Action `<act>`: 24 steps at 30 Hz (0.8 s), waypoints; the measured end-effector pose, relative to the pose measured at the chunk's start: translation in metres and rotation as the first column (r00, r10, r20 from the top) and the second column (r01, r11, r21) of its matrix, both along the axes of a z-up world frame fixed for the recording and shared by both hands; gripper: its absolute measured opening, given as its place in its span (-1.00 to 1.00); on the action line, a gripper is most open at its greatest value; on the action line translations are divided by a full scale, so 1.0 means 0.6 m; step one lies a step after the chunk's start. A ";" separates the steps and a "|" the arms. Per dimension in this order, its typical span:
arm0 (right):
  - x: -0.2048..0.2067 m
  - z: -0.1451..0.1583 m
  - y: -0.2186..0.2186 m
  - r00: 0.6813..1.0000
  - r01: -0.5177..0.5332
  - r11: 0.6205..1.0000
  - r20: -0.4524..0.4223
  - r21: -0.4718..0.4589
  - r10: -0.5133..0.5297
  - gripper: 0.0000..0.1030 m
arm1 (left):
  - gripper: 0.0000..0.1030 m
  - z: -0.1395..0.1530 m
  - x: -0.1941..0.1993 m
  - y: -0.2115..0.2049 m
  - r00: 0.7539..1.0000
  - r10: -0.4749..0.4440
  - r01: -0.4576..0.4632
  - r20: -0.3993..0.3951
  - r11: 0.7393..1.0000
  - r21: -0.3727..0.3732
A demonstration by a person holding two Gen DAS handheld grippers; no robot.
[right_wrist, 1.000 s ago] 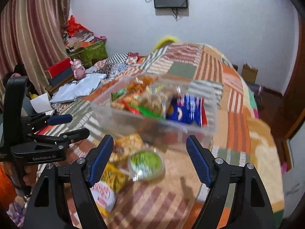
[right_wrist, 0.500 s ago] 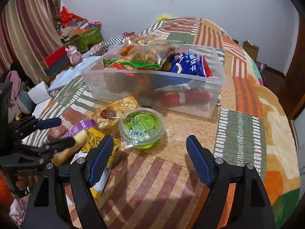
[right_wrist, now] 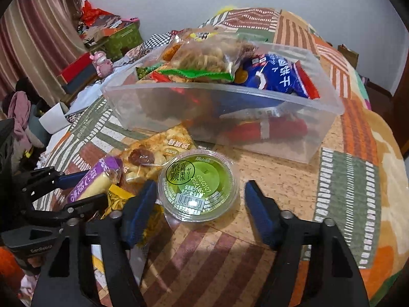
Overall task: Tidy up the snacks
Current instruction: 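Grasp the purple coconut roll pack with the left tool while the right tool grasps the green jelly cup, then lower the coconut roll pack and jelly cup into the clear box and open both tools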
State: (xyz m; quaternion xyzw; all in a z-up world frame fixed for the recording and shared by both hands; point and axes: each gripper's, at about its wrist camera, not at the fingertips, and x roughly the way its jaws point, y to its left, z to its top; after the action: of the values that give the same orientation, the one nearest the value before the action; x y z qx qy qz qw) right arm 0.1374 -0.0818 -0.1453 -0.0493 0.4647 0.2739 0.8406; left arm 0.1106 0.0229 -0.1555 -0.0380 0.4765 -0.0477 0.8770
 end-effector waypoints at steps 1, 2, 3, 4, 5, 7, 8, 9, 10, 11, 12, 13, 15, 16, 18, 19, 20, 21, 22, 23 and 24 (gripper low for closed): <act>0.001 -0.002 0.000 1.000 -0.006 1.000 -0.010 0.006 0.006 0.06 | -0.11 0.001 -0.001 0.001 1.000 0.001 -0.001 0.002 1.000 0.001; 0.002 -0.002 -0.001 1.000 -0.006 1.000 -0.012 0.008 0.006 0.06 | -0.11 0.002 0.000 0.002 1.000 0.003 -0.003 0.003 1.000 0.003; 0.001 -0.002 -0.001 1.000 -0.005 1.000 -0.010 0.010 0.005 0.06 | -0.12 0.003 -0.001 0.002 1.000 0.006 -0.007 0.006 1.000 0.007; 0.000 -0.001 -0.003 1.000 -0.005 1.000 -0.008 0.013 0.005 0.06 | -0.12 0.004 -0.002 0.003 1.000 0.010 -0.010 0.010 1.000 0.011; 0.000 -0.001 -0.004 1.000 -0.004 1.000 -0.007 0.014 0.004 0.05 | -0.12 0.005 -0.003 0.005 1.000 0.012 -0.012 0.012 1.000 0.012; -0.003 0.003 -0.004 1.000 0.001 1.000 0.005 0.013 -0.001 0.05 | -0.12 0.008 -0.006 0.008 1.000 0.015 -0.015 0.017 1.000 0.012; -0.003 0.005 -0.005 1.000 0.002 1.000 0.011 0.014 -0.003 0.04 | -0.12 0.011 -0.008 0.009 1.000 0.019 -0.020 0.023 1.000 0.014; -0.007 0.008 -0.006 1.000 0.005 1.000 0.021 0.013 -0.005 0.04 | -0.12 0.013 -0.009 0.011 0.999 0.022 -0.023 0.028 1.000 0.016; -0.007 0.011 -0.006 1.000 0.006 1.000 0.027 0.011 -0.006 0.04 | -0.12 0.018 -0.011 0.012 0.999 0.026 -0.027 0.037 0.999 0.018; -0.009 0.015 -0.007 0.999 0.008 1.000 0.038 0.010 -0.008 0.04 | -0.12 0.021 -0.013 0.012 0.999 0.030 -0.031 0.044 0.999 0.018; -0.011 0.018 -0.008 0.999 0.009 1.000 0.046 0.010 -0.010 0.04 | -0.12 0.027 -0.014 0.013 0.998 0.035 -0.036 0.052 0.999 0.017; -0.013 0.022 -0.010 0.998 0.011 1.000 0.054 0.012 -0.012 0.04 | -0.12 0.032 -0.015 0.015 0.998 0.038 -0.039 0.058 0.999 0.016; -0.017 0.028 -0.015 0.998 0.016 1.000 0.063 0.021 -0.018 0.04 | -0.13 0.041 -0.017 0.017 0.996 0.045 -0.046 0.073 0.999 0.016; -0.017 0.031 -0.016 0.998 0.019 1.000 0.067 0.024 -0.020 0.04 | -0.13 0.046 -0.017 0.018 0.996 0.047 -0.049 0.081 0.999 0.016; -0.021 0.039 -0.022 0.996 0.027 0.999 0.080 0.032 -0.029 0.04 | -0.13 0.057 -0.018 0.021 0.994 0.052 -0.054 0.095 0.998 0.016; -0.022 0.043 -0.025 0.996 0.029 0.999 0.085 0.038 -0.032 0.04 | -0.13 0.063 -0.018 0.021 0.993 0.054 -0.056 0.105 0.998 0.014; -0.023 0.048 -0.028 0.995 0.032 0.999 0.092 0.044 -0.036 0.04 | -0.13 0.068 -0.017 0.021 0.992 0.056 -0.058 0.112 0.998 0.012; -0.024 0.053 -0.031 0.994 0.035 0.998 0.099 0.049 -0.040 0.04 | -0.13 0.073 -0.016 0.021 0.991 0.058 -0.059 0.121 0.998 0.011; -0.025 0.059 -0.032 0.993 0.038 0.998 0.108 0.053 -0.044 0.04 | -0.13 0.079 -0.015 0.021 0.990 0.060 -0.061 0.131 0.998 0.009; -0.026 0.064 -0.035 0.992 0.040 0.998 0.117 0.057 -0.047 0.04 | -0.13 0.084 -0.014 0.022 0.988 0.062 -0.063 0.139 0.998 0.006; -0.026 0.071 -0.037 0.990 0.043 0.997 0.128 0.061 -0.051 0.04 | -0.13 0.090 -0.011 0.022 0.987 0.064 -0.065 0.148 0.998 0.003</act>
State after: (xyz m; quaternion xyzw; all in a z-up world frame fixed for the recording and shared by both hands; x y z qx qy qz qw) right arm 0.1218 -0.1042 -0.1027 -0.0315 0.4019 0.2635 0.8764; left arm 0.1037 0.0360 -0.1016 -0.0465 0.4089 -0.0204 0.9112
